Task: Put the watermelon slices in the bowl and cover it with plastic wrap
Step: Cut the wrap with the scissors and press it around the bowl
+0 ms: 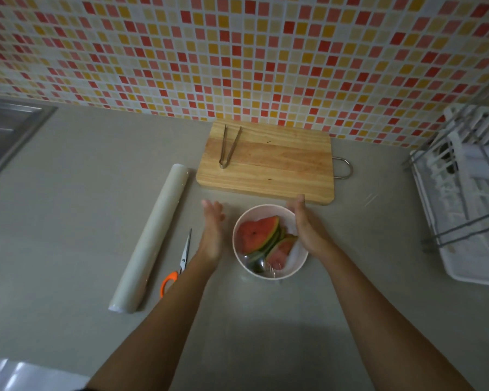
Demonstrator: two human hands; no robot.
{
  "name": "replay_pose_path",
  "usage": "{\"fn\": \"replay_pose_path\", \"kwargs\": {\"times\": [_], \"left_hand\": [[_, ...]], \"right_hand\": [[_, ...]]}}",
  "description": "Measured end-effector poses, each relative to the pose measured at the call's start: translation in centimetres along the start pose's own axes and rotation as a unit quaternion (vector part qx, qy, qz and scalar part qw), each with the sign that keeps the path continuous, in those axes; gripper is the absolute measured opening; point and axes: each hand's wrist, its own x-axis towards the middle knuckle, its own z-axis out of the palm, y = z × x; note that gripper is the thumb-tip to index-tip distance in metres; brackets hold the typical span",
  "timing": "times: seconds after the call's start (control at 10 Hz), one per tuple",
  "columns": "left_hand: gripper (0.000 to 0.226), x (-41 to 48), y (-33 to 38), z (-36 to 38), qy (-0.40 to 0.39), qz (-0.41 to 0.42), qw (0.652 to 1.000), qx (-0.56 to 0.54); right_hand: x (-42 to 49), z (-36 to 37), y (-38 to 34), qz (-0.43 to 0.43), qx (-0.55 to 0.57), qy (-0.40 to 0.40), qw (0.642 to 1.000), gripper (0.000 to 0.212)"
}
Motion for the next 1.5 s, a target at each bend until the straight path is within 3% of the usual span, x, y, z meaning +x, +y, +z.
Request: {"fn": "replay_pose_path", "kwargs": {"times": [0.1,0.2,0.3,0.4,0.5,0.6,0.7,0.8,0.9,1.0,1.1,1.2,1.5], "left_hand": [[0.061,-3.5,-1.5,0.4,0.067,0.041,0.991,-0.106],[0.046,-5.0,-3.8,3.0,-0.032,0.110,0.981,-0.158],[0.045,-4.4,-2.1,2.6,-0.022,0.142,0.988,-0.061],[0.054,-3.2,-1.7,-0.8,0.074,-0.029,0.895,-0.438],[0.059,-3.3,-2.0,0.2,0.116,0.030,0.986,-0.119],[0.045,-4.0,-3.8,1.3,0.017,0.051,0.984,-0.167],[0.051,-3.4,-2.6,1.9,-0.014,0.070,0.995,-0.074],[0.069,-1.0,-0.9,0.7,-0.027,0.037,0.998,-0.044],[0.074,-1.1,-1.4,0.1,-0.031,0.058,0.996,-0.057],[0.064,-1.6,-3.1,1.1,-0.052,0.077,0.993,-0.071],[0.048,-1.1,-3.2,1.8,-0.022,0.069,0.995,-0.075],[0.050,-0.5,-2.7,2.4,0.020,0.047,0.995,-0.088],[0.074,-0.3,-2.4,3.5,0.101,-0.074,0.991,-0.047]], "right_hand": [[-0.3,0.2,0.2,-0.029,0.105,-0.008,0.994,0.102],[-1.2,1.3,0.6,-0.015,0.186,-0.011,0.982,0.073],[-1.7,2.3,0.8,0.035,0.268,0.044,0.962,0.072],[-3.1,2.5,1.1,0.096,0.291,0.204,0.930,0.063],[-3.6,1.7,1.0,0.061,0.213,0.253,0.942,0.046],[-4.2,2.0,-0.1,-0.007,0.204,0.124,0.971,0.036],[-5.1,3.4,0.1,-0.007,0.205,0.136,0.969,0.034],[-6.8,4.5,1.1,-0.014,0.190,0.243,0.951,0.044],[-6.0,3.6,1.4,-0.023,0.196,0.241,0.950,0.046],[-3.6,2.6,1.1,-0.024,0.212,0.134,0.968,0.036],[-2.7,3.1,1.2,0.004,0.251,0.107,0.962,0.030],[-2.2,3.8,1.9,0.032,0.306,0.139,0.941,0.037],[-1.8,4.1,2.7,0.077,0.371,0.147,0.914,0.040]]}}
